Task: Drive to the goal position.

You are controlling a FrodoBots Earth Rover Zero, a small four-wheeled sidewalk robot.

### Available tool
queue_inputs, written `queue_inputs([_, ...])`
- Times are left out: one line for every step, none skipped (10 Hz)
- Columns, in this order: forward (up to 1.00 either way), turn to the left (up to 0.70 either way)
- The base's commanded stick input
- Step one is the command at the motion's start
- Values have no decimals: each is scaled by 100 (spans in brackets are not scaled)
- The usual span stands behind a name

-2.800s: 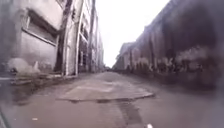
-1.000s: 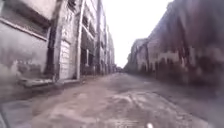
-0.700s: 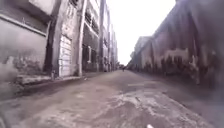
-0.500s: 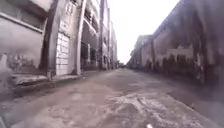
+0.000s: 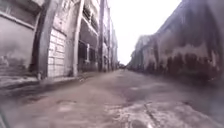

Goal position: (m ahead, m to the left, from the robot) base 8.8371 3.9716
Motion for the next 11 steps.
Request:
queue_inputs([100, 0])
queue_inputs([100, 0])
queue_inputs([100, 0])
queue_inputs([100, -7])
queue_inputs([100, -18])
queue_inputs([100, -35])
queue_inputs([100, -20])
queue_inputs([100, -6])
queue_inputs([100, -2])
queue_inputs([100, 0])
queue_inputs([100, 0])
